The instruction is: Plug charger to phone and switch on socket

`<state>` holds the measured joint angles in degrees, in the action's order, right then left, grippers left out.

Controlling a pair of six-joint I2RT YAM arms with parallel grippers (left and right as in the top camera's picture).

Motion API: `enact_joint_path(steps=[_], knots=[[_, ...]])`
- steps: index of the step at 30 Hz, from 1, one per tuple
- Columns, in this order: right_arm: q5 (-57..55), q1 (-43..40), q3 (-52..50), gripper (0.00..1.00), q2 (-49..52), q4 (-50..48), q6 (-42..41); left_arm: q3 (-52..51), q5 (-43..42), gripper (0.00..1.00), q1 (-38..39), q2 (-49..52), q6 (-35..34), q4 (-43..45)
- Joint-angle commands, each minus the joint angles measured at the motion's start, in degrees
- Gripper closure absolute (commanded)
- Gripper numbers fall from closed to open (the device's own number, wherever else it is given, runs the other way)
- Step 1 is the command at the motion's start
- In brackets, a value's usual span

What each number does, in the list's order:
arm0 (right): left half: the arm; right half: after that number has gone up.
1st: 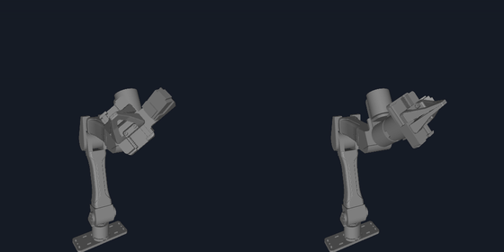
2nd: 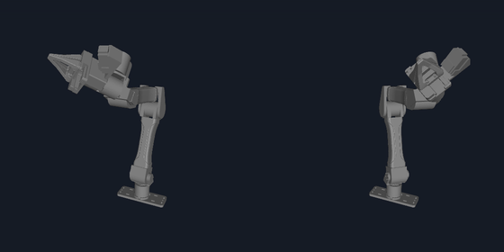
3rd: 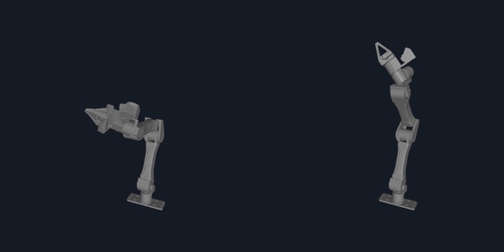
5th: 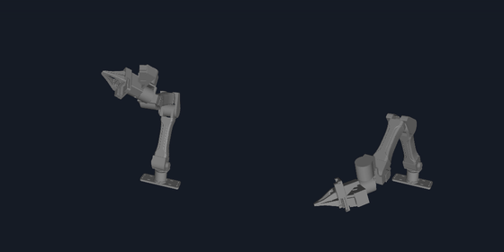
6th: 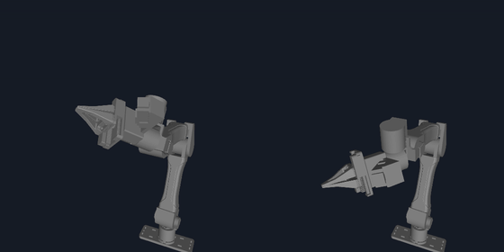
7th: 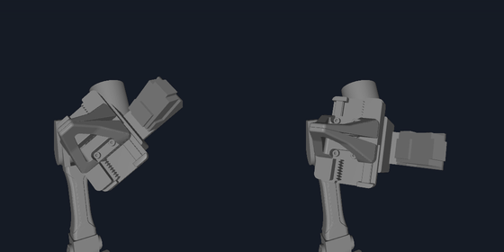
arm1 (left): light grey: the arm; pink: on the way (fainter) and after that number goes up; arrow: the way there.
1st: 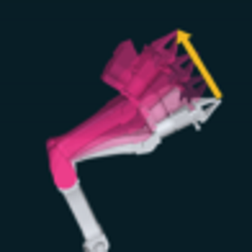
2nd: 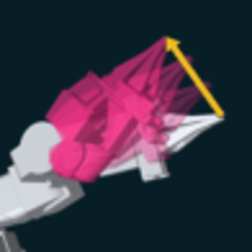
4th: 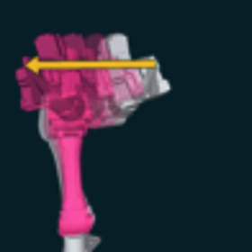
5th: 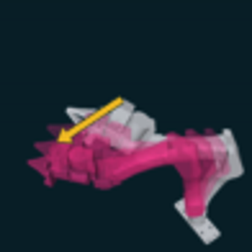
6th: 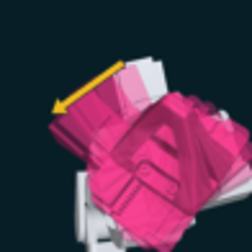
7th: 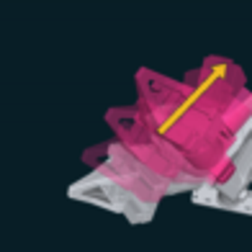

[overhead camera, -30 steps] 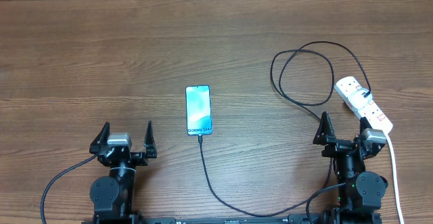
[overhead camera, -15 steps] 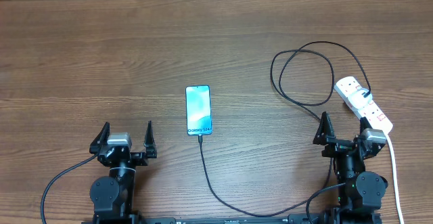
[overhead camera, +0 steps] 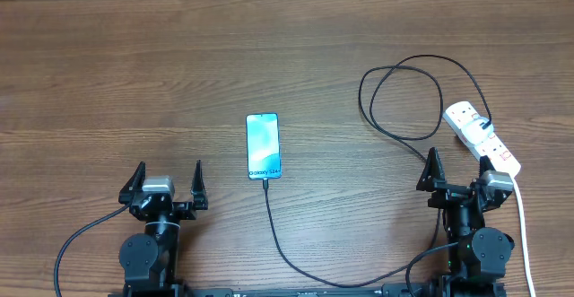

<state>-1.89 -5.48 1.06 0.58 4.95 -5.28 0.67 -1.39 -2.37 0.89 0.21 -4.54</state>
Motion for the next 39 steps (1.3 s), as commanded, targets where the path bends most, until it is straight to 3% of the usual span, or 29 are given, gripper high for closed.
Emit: enact_joint_path(steps=[1,5,12,39], knots=[[-0.4,0.3,-0.6,0.0,-0.4,-0.3,1.1,-0.4,-0.6,0.0,-0.3,-0.6,1.1,0.1],[-0.3,0.3,-0.6,0.0,-0.4,-0.3,1.3,-0.4,-0.6,0.0,-0.3,-0.6,1.1,0.1],[2.3,0.3,-0.6,0.0,-0.4,-0.1,8.6,-0.4,-0.6,0.01,-0.3,-0.6,1.1,0.1],[2.0,0.3,-0.6,0.0,-0.4,-0.2,8.3,-0.4,-0.6,0.0,-0.3,-0.6,1.1,0.1]])
